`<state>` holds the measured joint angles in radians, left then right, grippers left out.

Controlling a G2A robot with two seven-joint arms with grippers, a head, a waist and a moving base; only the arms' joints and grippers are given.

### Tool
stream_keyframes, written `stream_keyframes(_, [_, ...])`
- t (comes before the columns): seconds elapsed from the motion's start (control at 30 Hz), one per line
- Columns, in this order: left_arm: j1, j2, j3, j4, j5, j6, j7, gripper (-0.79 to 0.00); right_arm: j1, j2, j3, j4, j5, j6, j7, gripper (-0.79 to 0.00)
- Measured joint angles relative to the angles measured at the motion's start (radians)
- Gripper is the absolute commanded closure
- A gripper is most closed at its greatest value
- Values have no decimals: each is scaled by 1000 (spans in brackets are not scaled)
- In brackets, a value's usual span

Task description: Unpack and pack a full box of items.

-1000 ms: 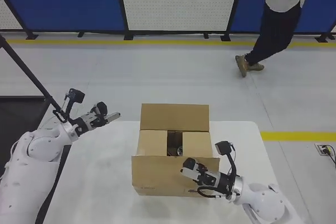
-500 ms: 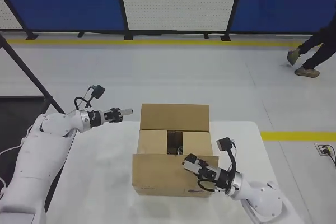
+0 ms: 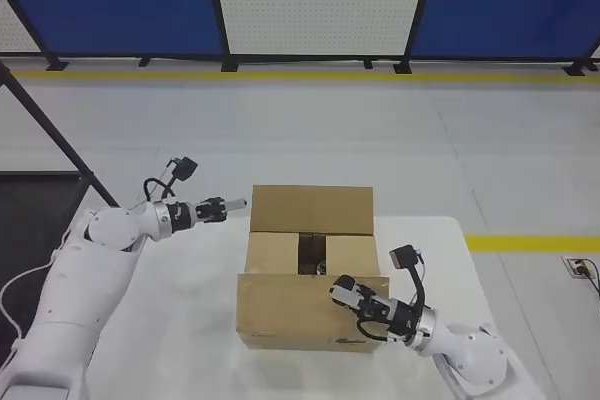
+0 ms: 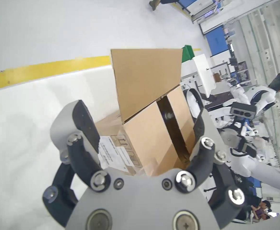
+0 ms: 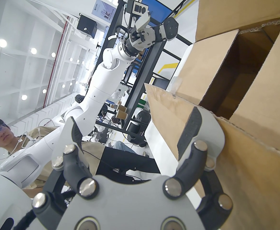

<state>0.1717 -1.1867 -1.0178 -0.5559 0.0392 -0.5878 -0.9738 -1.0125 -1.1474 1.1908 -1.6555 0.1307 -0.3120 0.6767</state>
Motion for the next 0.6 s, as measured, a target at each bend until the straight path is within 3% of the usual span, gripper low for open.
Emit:
stream_keyframes(0.3, [-39,-59,77,98,-5,-74,51,-785,-40,3,19,-33,-17,5,-20,-785])
stream_keyframes(0.6, [-82,-119,119,206,-27,-64,128,-785,-84,8,43,-78,-37,14,-42,-785])
